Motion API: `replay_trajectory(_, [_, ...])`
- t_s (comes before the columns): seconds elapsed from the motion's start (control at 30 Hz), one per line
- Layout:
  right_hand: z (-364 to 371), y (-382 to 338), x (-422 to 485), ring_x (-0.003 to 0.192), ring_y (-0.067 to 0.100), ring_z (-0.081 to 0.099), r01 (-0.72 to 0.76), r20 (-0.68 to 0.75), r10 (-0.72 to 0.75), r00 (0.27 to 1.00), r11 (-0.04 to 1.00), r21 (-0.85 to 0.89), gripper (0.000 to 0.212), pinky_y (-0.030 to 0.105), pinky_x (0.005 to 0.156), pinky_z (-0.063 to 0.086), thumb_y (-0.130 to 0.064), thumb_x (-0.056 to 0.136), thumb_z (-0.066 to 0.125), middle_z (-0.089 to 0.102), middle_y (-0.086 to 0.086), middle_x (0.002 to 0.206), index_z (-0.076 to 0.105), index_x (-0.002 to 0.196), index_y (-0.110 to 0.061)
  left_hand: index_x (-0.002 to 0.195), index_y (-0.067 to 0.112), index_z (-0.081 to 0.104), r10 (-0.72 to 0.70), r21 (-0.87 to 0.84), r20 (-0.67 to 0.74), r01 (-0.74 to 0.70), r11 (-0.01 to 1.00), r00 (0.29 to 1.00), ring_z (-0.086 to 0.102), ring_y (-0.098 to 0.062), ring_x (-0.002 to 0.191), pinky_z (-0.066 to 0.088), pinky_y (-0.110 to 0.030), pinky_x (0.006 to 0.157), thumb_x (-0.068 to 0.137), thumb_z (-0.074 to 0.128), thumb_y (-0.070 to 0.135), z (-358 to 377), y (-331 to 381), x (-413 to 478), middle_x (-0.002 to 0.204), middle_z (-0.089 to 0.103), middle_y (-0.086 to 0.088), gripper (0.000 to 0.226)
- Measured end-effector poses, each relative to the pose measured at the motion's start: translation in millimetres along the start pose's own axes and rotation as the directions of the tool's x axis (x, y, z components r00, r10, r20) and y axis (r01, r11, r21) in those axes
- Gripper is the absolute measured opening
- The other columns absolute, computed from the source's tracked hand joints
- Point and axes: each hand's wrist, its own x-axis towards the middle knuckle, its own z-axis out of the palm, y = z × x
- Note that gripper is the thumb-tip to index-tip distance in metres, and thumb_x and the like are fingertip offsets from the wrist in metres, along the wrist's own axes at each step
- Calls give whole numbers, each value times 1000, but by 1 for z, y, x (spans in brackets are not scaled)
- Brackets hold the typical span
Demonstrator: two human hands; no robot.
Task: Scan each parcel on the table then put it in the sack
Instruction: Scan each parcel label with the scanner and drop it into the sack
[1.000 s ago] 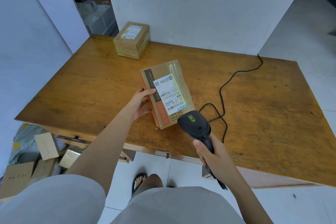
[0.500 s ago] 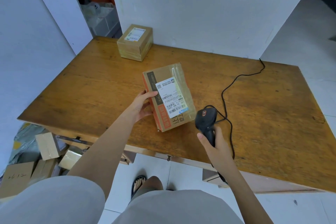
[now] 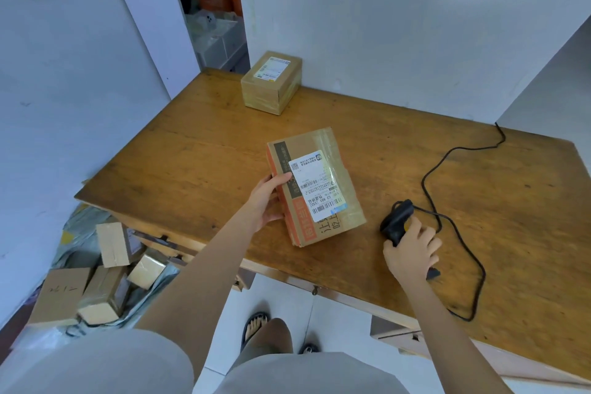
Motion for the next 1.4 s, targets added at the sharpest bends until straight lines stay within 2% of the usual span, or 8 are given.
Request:
replay_trajectory(0.13, [0,-35,-12,121,33,34,197,-238,-145,960,957,212,43,51,97,33,-26,88,60,41,13,130,47,128,-15,119,28,59,0,-20,-6,0,1000,1000,63,-19,103,56,-40,71,75,76,41,-7,2,-1,112,67,-1,48])
replay_trajectory(0.33, [4,-101,-30,105,0,55,207,56,-345,937,676,707,33,18,88,41,-47,98,39,61,-10,112,55,120,-28,102,30,64,-21,-161,-52,12,987,998,66,-20,98,59,-38,65,72,76,44,-29,7,-15,101,71,-1,35])
replay_trajectory(0.47, [13,-143,-46,90,-19,56,233,89,-420,903,655,719,41,3,69,46,-52,95,39,64,-24,96,56,121,-26,103,27,63,-26,-195,-104,5,981,994,70,-21,94,60,-41,70,67,79,50,-75,20,-35,97,74,-3,45])
replay_trajectory(0.63, [42,-223,-88,96,3,61,274,174,-530,830,659,701,50,2,64,41,-57,95,33,66,-6,109,54,126,-24,126,18,50,14,-216,-154,-48,975,988,61,-27,112,47,-52,100,65,77,54,-167,40,-68,120,63,-10,76])
replay_trajectory(0.87, [100,-367,-196,88,-1,61,252,284,-655,700,599,760,37,10,63,47,-42,99,39,67,-3,103,57,125,-22,111,24,58,58,-133,-368,-114,984,928,57,-20,114,48,-43,97,86,61,55,-337,51,-131,110,64,0,40])
replay_trajectory(1.2, [192,-520,-335,116,1,55,245,432,-776,460,579,778,42,15,84,49,-47,99,37,62,-17,112,46,133,-25,108,21,65,-18,-183,-545,-98,978,838,60,-20,113,48,-45,96,91,55,50,-547,53,-183,110,68,-2,35])
replay_trajectory(1.27, [212,-542,-346,92,-23,47,263,459,-779,428,593,761,42,2,81,40,-42,100,37,54,-30,99,46,135,-19,123,12,59,-31,-195,-590,-105,975,807,60,-22,116,49,-42,91,91,60,44,-573,53,-174,117,68,-6,46])
replay_trajectory(1.4, [255,-584,-351,94,-7,60,234,529,-740,417,649,724,47,5,66,42,-41,101,34,62,-19,103,38,141,-18,132,4,39,-125,-256,-641,-58,965,757,63,-20,107,50,-38,85,88,67,39,-616,59,-139,120,63,-12,62])
